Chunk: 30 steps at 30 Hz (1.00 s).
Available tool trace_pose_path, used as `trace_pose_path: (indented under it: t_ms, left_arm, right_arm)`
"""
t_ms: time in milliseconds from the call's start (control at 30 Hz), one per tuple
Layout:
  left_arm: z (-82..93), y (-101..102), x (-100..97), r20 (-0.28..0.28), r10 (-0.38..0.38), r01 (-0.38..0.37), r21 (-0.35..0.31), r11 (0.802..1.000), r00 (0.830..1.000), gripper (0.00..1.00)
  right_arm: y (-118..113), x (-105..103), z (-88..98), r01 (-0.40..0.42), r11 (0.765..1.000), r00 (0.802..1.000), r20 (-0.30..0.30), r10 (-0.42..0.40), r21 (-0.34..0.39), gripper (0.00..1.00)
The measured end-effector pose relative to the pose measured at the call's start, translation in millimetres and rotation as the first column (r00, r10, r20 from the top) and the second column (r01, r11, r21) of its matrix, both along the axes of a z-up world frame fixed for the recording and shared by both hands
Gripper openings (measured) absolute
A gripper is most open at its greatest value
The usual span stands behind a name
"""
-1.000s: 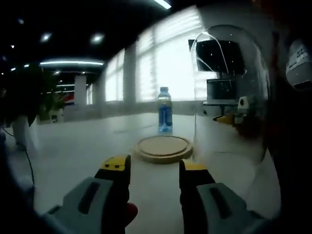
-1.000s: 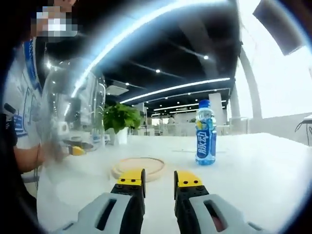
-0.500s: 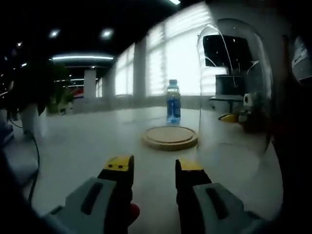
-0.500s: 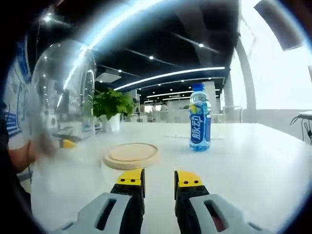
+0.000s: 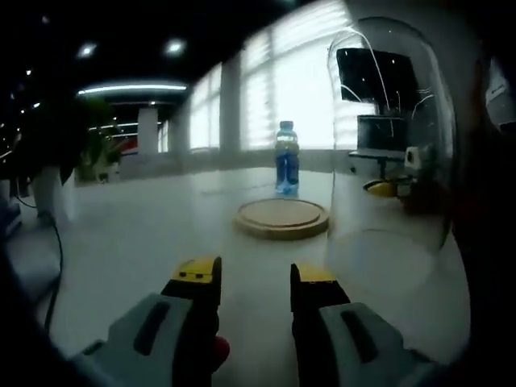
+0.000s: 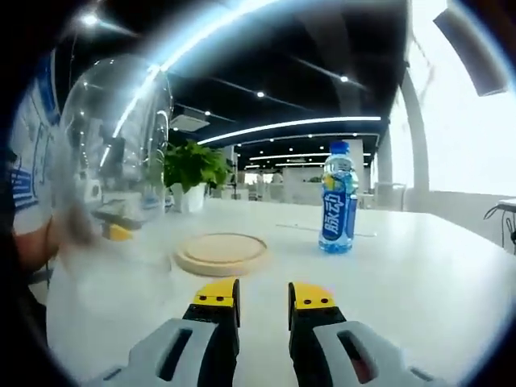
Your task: Open the cover put in the Mizone put the cover back on
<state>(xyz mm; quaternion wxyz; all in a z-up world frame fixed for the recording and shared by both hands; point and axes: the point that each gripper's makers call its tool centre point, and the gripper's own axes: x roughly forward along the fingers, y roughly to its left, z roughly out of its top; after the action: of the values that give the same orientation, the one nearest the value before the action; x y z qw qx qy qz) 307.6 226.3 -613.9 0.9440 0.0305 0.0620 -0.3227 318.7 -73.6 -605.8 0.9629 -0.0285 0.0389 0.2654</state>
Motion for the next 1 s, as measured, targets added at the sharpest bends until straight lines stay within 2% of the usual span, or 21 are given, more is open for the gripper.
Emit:
trace_pose_path:
  t_ms: [267, 433, 500, 633, 733, 767, 800, 833, 900, 1000]
  left_arm:
    - [1.7, -0.5, 0.2, 0.03, -0.003, 0.003, 0.02, 1.0, 1.0, 0.27]
    - [9.2, -2.2, -3.1, 0.065, -0.02, 0.02, 0.001, 1.0, 0.998, 0.25]
    - [11.1, -1.3, -1.8, 0.048, -0.015, 0.016, -0.035, 0.999, 0.999, 0.23]
    - [8.0, 2.6, 2.6, 0.005, 0.002, -0.002, -0.063, 0.998, 1.0, 0.22]
    - [3.6, 6.8, 6.7, -0.011, 0.038, -0.039, -0.046, 0.998, 0.999, 0.22]
    - [7.5, 11.8, 9.7, 0.036, 0.073, -0.072, -0.026, 0.997, 0.997, 0.22]
    - [14.5, 11.2, 8.5, 0.092, 0.068, -0.067, -0.021, 0.998, 0.993, 0.22]
    - [20.1, 9.9, 5.7, 0.116, 0.056, -0.051, -0.046, 0.998, 0.992, 0.22]
    - [19.5, 11.7, 4.1, 0.089, 0.054, -0.047, -0.077, 0.996, 0.995, 0.22]
    - [15.7, 14.1, 8.4, 0.067, 0.071, -0.066, -0.076, 0.995, 0.995, 0.22]
  right_arm:
    - [-2.1, 1.7, 1.3, 0.008, 1.0, 1.0, -0.004, -0.008, 0.026, 0.16]
    - [-2.3, 2.0, 1.2, 0.012, 1.0, 1.0, -0.004, -0.012, 0.027, 0.16]
    - [0.8, -0.2, 2.9, -0.001, 1.0, 1.0, 0.011, 0.001, 0.02, 0.16]
    - [2.0, 0.0, 2.0, -0.001, 1.0, 1.0, 0.018, 0.001, -0.001, 0.16]
    - [0.9, 0.4, 2.4, 0.002, 1.0, 1.0, 0.014, -0.002, 0.011, 0.16]
    - [0.5, 0.6, 2.6, 0.003, 1.0, 1.0, 0.012, -0.003, 0.016, 0.16]
    - [0.6, 0.6, 2.5, 0.002, 1.0, 1.0, 0.011, -0.003, 0.018, 0.16]
    - [0.5, 0.7, 2.3, 0.002, 1.0, 1.0, 0.01, -0.003, 0.018, 0.16]
    - [1.5, 0.3, 2.6, 0.0, 1.0, 1.0, 0.01, -0.001, 0.018, 0.16]
    - [2.5, -0.1, 2.9, -0.002, 1.0, 1.0, 0.009, 0.002, 0.019, 0.16]
